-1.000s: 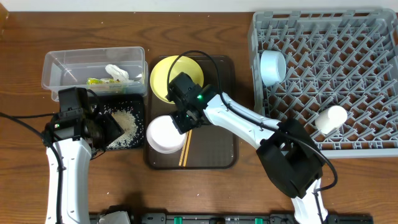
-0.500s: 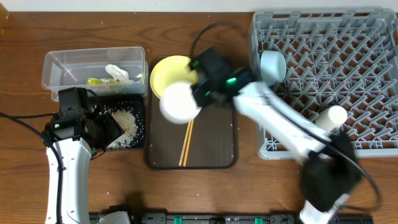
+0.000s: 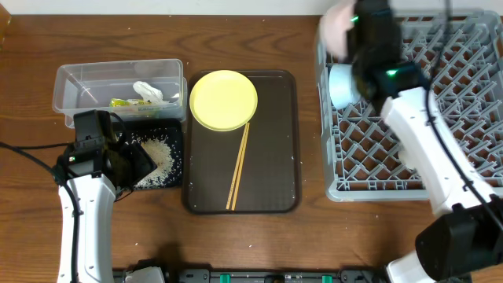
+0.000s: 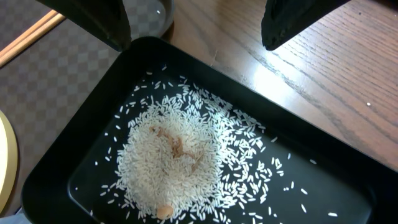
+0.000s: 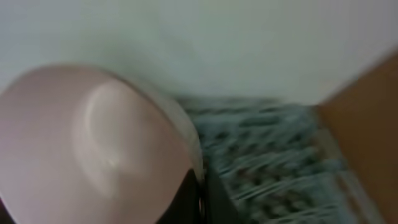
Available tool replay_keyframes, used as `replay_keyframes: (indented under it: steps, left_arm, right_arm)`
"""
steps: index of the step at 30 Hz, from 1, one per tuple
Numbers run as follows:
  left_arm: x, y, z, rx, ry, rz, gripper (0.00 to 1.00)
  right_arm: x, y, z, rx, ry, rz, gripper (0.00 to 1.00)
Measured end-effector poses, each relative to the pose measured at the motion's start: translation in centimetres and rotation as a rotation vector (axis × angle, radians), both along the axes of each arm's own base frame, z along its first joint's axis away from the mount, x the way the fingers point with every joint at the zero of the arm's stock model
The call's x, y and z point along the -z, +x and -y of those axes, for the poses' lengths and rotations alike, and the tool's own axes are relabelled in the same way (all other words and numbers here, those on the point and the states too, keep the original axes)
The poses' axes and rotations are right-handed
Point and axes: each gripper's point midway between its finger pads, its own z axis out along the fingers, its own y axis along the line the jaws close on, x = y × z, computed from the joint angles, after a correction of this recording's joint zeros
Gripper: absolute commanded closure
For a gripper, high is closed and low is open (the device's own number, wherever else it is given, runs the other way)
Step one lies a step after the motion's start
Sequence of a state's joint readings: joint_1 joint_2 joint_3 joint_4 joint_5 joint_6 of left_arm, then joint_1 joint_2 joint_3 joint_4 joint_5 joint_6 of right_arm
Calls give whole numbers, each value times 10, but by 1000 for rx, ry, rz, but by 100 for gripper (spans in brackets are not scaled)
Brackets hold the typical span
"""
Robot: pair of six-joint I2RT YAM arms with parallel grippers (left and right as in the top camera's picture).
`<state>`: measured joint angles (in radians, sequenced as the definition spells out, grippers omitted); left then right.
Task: Sort waste into correct bins and load items into the dishwasher rack
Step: 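Carry the white bowl into the back of the rack and release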
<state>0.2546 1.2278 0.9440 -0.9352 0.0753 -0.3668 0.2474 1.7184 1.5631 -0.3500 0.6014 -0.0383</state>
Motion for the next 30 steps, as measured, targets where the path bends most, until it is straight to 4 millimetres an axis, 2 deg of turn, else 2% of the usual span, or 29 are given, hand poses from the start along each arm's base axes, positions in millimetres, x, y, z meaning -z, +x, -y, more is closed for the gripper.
replay_keyframes:
  steps: [3, 5, 11, 19, 27, 30]
  left_arm:
    - [0, 0, 0, 0, 0, 0, 30]
    - [0, 0, 0, 0, 0, 0, 30]
    - [0, 0, 0, 0, 0, 0, 30]
    - [0, 0, 0, 0, 0, -1, 30]
    - [0, 0, 0, 0, 0, -1, 30]
    - [0, 0, 0, 0, 0, -1, 30]
  right_arm:
    - [-17, 6, 39, 108, -71, 64, 99]
    - [-20, 10, 59, 156, -117, 77, 99]
    - [-4, 27, 100, 267, -271, 51, 99]
    - [43, 48, 115, 326, -437, -48, 99]
    - [91, 52, 119, 335, -509, -175, 99]
    - [103, 51, 120, 336, -527, -213, 99]
